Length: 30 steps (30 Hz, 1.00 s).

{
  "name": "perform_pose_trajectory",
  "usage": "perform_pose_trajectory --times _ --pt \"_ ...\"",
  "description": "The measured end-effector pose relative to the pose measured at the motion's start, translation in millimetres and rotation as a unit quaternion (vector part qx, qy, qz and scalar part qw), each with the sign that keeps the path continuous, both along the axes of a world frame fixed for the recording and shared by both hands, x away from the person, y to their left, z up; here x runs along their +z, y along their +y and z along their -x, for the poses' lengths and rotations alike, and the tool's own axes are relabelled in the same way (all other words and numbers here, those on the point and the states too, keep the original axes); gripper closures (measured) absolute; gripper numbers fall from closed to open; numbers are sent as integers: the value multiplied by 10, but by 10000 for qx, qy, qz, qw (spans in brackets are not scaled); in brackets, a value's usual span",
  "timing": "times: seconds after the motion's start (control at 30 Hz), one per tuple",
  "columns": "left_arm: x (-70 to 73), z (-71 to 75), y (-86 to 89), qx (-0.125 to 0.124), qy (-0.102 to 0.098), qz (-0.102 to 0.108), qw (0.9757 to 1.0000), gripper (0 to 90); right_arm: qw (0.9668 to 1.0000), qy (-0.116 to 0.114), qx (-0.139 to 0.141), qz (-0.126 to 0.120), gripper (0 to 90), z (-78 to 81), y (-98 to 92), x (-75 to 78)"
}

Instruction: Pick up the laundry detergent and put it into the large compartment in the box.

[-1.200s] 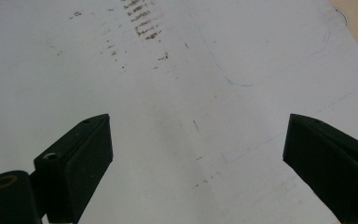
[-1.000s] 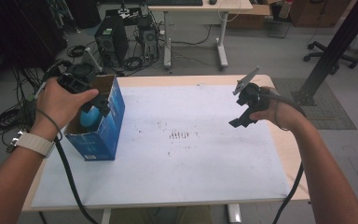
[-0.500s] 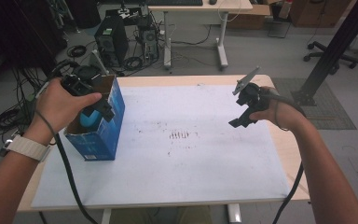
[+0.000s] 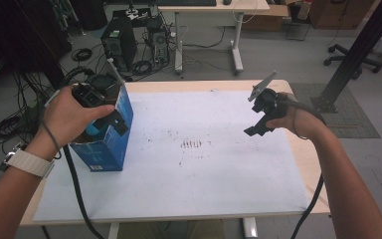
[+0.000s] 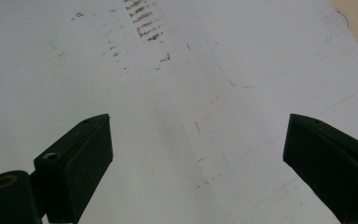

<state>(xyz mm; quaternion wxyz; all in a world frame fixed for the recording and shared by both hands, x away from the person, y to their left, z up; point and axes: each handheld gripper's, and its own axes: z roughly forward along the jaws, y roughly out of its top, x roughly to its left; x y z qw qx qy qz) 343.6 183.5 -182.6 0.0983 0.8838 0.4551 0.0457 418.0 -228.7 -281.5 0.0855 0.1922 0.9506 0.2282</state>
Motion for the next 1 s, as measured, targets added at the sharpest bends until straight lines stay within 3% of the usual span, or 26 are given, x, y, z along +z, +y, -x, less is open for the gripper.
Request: perform_pose_trajectory --times 0.4,0.7,1.0 --pt "-19 91 -159 -347 105 28 9993 132 10000 -2 19 13 82 2 17 -5" --pt "-28 167 -316 -657 18 29 9978 133 10000 4 5 16 82 -26 6 -14" --pt "-29 280 -470 -1100 -14 73 9939 133 10000 -23 -11 -13 82 -22 -8 0"
